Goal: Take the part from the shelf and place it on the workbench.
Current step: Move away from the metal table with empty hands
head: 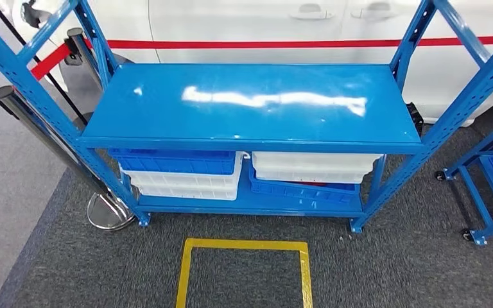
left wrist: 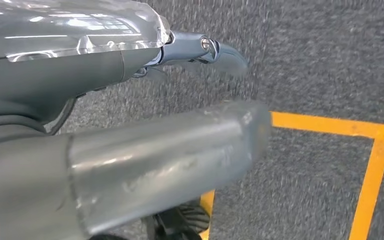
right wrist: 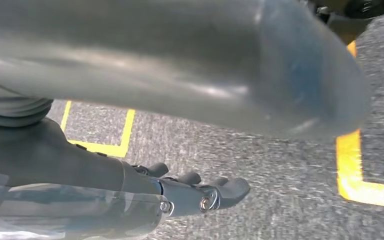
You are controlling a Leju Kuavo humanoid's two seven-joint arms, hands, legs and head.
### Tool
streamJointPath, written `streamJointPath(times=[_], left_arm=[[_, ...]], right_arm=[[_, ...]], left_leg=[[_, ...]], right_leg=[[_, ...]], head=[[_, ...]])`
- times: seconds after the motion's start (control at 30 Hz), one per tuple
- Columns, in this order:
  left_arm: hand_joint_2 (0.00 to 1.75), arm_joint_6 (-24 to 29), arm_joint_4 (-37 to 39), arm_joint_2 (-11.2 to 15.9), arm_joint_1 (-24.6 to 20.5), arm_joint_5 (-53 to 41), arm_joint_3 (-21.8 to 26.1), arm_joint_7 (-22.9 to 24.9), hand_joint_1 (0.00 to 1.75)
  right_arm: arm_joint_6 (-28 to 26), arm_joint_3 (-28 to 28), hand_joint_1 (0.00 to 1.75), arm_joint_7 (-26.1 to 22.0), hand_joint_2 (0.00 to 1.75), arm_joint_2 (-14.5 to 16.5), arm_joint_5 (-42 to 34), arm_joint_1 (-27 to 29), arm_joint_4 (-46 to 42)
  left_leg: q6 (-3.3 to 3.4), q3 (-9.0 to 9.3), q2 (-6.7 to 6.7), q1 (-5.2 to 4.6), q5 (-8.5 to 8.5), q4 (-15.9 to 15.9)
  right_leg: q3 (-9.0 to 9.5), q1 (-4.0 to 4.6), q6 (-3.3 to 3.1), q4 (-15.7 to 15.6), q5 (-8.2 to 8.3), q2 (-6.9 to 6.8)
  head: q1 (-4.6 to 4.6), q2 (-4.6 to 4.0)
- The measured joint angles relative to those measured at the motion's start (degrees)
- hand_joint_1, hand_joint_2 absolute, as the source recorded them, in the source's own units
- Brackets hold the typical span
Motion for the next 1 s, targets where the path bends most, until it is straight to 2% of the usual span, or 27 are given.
streamJointPath(times=[0.03,0.07,0.1,0.17,0.2,0.23,0.3,0.37,0.4,0.47,0.53,0.57,0.6,0.63,0.67,0.73,0.77,0.8,0.9,0.97,1.0], left_arm=[[0.0,0.0,0.0,0.0,0.0,0.0,0.0,0.0,0.0],[0.0,0.0,0.0,0.0,0.1,0.0,0.0,0.1,0.0],[0.0,0.0,0.0,0.0,0.2,0.0,0.0,0.1,0.0],[0.0,0.0,0.0,0.0,0.2,0.0,0.0,0.3,0.0],[0.0,0.0,0.0,0.0,0.2,0.0,0.0,0.4,0.0],[0.0,0.0,0.0,0.0,0.2,0.0,0.0,0.5,0.0],[0.0,0.0,-0.1,0.1,0.3,0.0,0.0,0.7,0.0],[0.0,0.0,-0.1,0.0,0.4,0.0,0.0,0.8,0.0],[0.0,0.0,-0.2,0.0,0.4,0.0,0.0,0.9,0.0],[0.0,0.0,-0.2,-0.1,0.3,0.1,0.0,1.1,0.0],[0.0,0.0,-0.3,-0.1,0.3,0.1,0.0,1.2,0.0],[0.0,0.0,-0.3,-0.2,0.3,0.1,0.0,1.2,0.0],[0.0,0.0,-0.3,-0.2,0.3,0.1,0.0,1.2,0.0],[0.0,-0.2,-0.3,-0.2,0.3,0.1,0.0,1.1,0.0],[0.0,-0.4,-0.3,-0.3,0.3,0.1,0.0,1.0,0.0],[0.0,-1.0,-0.3,-0.3,0.3,0.2,0.0,0.5,0.0],[0.0,-1.1,-0.3,-0.3,0.3,0.2,0.0,0.2,0.0],[0.0,-1.2,-0.4,-0.4,0.3,0.3,0.0,0.1,0.0],[0.0,-1.3,-0.5,-0.4,0.3,0.4,0.0,0.0,0.0],[0.0,-1.3,-0.5,-0.4,0.3,0.4,0.0,-0.1,0.0],[0.0,-1.3,-0.6,-0.4,0.3,0.4,0.0,-0.1,0.0]], right_arm=[[0.0,0.0,0.0,0.0,0.0,0.0,0.0,0.0,0.0],[0.0,0.0,0.0,0.0,0.0,0.0,0.0,0.0,0.0],[0.0,0.0,0.0,0.0,0.0,0.0,0.0,0.0,0.0],[0.1,0.0,0.0,0.0,0.0,0.0,0.0,0.0,0.0],[0.1,0.0,0.0,0.0,0.0,0.0,0.0,0.0,0.0],[0.1,0.0,0.0,0.0,0.0,0.0,0.0,0.0,0.0],[0.1,0.0,0.0,0.0,0.0,0.0,0.0,-0.1,0.0],[0.1,0.0,0.0,0.0,0.0,0.0,0.1,-0.2,0.0],[0.1,0.0,0.0,0.0,0.0,0.0,0.1,-0.2,0.0],[0.1,0.0,0.0,0.0,0.0,-0.1,0.2,-0.2,0.0],[0.1,0.0,0.0,0.0,0.0,-0.1,0.3,-0.2,0.0],[0.1,0.0,0.0,0.1,0.0,-0.1,0.3,-0.2,0.0],[0.1,0.0,0.0,0.1,0.0,-0.1,0.4,-0.1,0.0],[0.1,0.0,0.0,0.1,0.0,-0.1,0.4,-0.1,0.0],[0.1,0.0,0.0,0.1,0.0,-0.1,0.4,-0.1,0.0],[0.1,0.0,0.0,0.1,0.0,-0.1,0.4,-0.2,0.0],[0.1,0.0,0.0,0.0,0.0,-0.1,0.4,-0.2,0.0],[0.1,0.0,0.0,0.0,0.0,-0.1,0.4,-0.3,0.0],[0.1,0.0,0.0,0.0,0.0,0.0,0.4,-0.2,0.0],[0.0,0.0,0.0,0.0,0.0,0.0,0.4,-0.1,0.0],[0.0,0.0,0.0,0.0,0.0,0.0,0.4,-0.1,0.0]], left_leg=[[-0.2,-1.93,0.0,0.1,-0.86,2.6],[-0.3,-3.14,0.01,0.17,-0.6,3.6],[-0.28,-3.4,0.01,0.21,0.97,2.5],[0.05,-1.57,0.02,0.17,6.34,-4.3],[0.27,-0.72,0.05,0.0,7.83,-7.5],[0.56,-0.26,0.07,-0.21,8.31,-9.6],[1.31,-0.41,0.09,-0.61,8.25,-10.6],[2.2,0.01,0.09,-0.39,9.67,-11.3],[2.56,0.26,0.13,-0.22,9.99,-11.7],[3.03,0.43,0.25,0.0,10.41,-12.3],[3.22,0.35,0.32,0.0,10.39,-12.3],[3.24,0.36,0.34,0.0,10.32,-12.2],[3.21,0.41,0.31,0.0,10.23,-12.2],[3.12,0.51,0.25,0.01,10.11,-12.1],[2.96,0.63,0.18,0.03,9.95,-12.0],[2.37,0.71,0.09,-0.11,9.44,-11.7],[2.03,0.69,0.09,-0.19,9.17,-11.7],[1.66,0.72,0.09,-0.28,8.93,-11.7],[0.65,1.15,0.13,-0.17,8.22,-11.4],[0.06,-0.5,0.15,0.03,6.04,-7.2],[-0.17,-2.41,0.15,0.11,4.41,-3.5]], right_leg=[[0.24,0.0,-0.03,0.0,-0.24,0.02],[0.57,0.0,-0.01,0.0,-0.51,0.04],[1.01,0.0,0.05,0.0,-0.8,0.07],[1.95,-0.02,0.26,0.0,-1.38,0.07],[2.25,-0.01,0.41,0.0,-1.57,0.08],[2.33,-0.02,0.65,0.0,-1.7,0.08],[2.31,0.0,1.28,0.0,-1.85,0.09],[2.47,0.09,2.04,0.1,-2.28,0.07],[2.18,0.09,2.36,1.0,-3.04,0.06],[-0.26,-0.12,2.88,6.1,-6.17,0.05],[-4.05,-0.36,3.29,13.3,-9.31,0.03],[-5.32,-0.49,3.47,15.5,-9.64,0.02],[-5.57,-0.62,3.59,15.6,-8.8,0.01],[-4.8,-0.73,3.64,13.6,-7.01,-0.02],[-3.05,-0.81,3.59,9.8,-4.65,-0.06],[0.32,-0.72,3.19,2.5,-1.81,-0.13],[1.19,-0.62,2.93,0.6,-1.43,-0.14],[1.45,-0.48,2.61,0.0,-1.7,-0.12],[2.1,-0.61,1.56,-0.6,-1.82,-0.1],[2.85,-0.83,0.89,-1.0,-1.93,-0.19],[3.11,-0.76,0.66,-1.0,-2.18,-0.22]], head=[[0.01,0.0],[-0.02,0.01],[-0.03,0.01],[-0.02,0.0],[0.04,-0.01],[0.01,-0.01],[-0.04,0.0],[-0.09,0.01],[-0.03,0.0],[0.17,0.0],[0.3,0.0],[0.29,0.0],[0.29,0.0],[0.31,0.0],[0.31,0.0],[0.33,0.0],[0.31,0.0],[0.31,0.0],[0.26,0.0],[-0.09,0.0],[-0.26,-0.01]])
